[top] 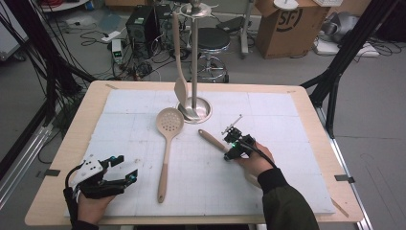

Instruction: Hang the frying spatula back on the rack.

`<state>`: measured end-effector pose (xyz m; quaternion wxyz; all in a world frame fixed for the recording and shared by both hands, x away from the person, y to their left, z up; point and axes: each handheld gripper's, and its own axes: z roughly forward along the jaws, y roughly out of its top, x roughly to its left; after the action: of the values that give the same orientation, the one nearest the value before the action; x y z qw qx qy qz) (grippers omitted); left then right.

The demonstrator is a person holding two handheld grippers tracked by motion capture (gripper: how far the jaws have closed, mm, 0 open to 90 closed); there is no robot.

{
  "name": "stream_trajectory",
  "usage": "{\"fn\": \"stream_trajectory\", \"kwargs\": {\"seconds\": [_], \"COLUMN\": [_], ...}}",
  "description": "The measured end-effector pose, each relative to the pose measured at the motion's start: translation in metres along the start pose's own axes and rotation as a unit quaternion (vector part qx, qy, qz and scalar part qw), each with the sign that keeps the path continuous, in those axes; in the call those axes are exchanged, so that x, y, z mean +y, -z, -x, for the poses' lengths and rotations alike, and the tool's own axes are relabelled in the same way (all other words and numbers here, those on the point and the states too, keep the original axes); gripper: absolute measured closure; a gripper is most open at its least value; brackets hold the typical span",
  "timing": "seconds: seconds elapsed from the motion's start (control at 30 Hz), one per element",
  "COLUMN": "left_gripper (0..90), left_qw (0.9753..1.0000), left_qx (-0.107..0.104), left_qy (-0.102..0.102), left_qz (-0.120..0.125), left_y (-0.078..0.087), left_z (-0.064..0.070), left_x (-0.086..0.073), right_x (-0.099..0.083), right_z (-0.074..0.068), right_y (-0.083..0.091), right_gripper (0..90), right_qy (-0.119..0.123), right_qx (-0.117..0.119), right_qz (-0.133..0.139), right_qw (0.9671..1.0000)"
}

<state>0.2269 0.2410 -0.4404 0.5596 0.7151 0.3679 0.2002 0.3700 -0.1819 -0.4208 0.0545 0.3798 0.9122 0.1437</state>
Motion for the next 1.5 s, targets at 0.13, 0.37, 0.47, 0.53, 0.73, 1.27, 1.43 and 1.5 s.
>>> {"fn": "stream_trajectory", "kwargs": {"seconds": [0.13, 0.37, 0.47, 0.53, 0.73, 1.27, 1.43, 1.5], "left_gripper": [24.0, 24.1, 24.0, 24.1, 24.1, 24.1, 24.1, 24.1], "left_qw": [1.0000, 1.0000, 1.0000, 1.0000, 1.0000, 1.0000, 1.0000, 1.0000], "left_qx": [0.001, 0.003, 0.003, 0.003, 0.004, 0.007, 0.007, 0.007], "left_qy": [-0.001, 0.002, 0.004, 0.003, 0.003, 0.004, 0.003, 0.003], "left_qz": [0.001, 0.002, 0.002, 0.001, 0.001, 0.004, 0.004, 0.004], "left_y": [0.001, 0.003, 0.002, 0.002, 0.002, 0.005, 0.005, 0.005], "left_z": [0.000, -0.002, -0.002, -0.002, -0.002, -0.003, -0.002, -0.002], "left_x": [0.000, -0.001, -0.001, -0.001, -0.001, -0.001, -0.001, -0.001], "right_x": [0.001, -0.003, -0.013, -0.021, -0.022, -0.020, -0.019, -0.019], "right_z": [0.002, 0.006, 0.015, 0.023, 0.027, 0.027, 0.027, 0.027], "right_y": [0.000, 0.002, 0.003, 0.003, 0.023, 0.042, 0.050, 0.052], "right_gripper": [71.3, 78.5, 78.4, 78.4, 78.5, 78.4, 78.4, 78.4], "right_qy": [0.003, -0.003, -0.042, -0.061, -0.070, -0.102, -0.112, -0.119], "right_qx": [0.006, 0.022, 0.057, 0.083, 0.103, 0.148, 0.154, 0.160], "right_qz": [-0.006, 0.016, 0.061, 0.094, 0.192, 0.333, 0.375, 0.393], "right_qw": [1.0000, 0.9996, 0.9956, 0.9902, 0.9734, 0.9256, 0.9071, 0.8975]}}
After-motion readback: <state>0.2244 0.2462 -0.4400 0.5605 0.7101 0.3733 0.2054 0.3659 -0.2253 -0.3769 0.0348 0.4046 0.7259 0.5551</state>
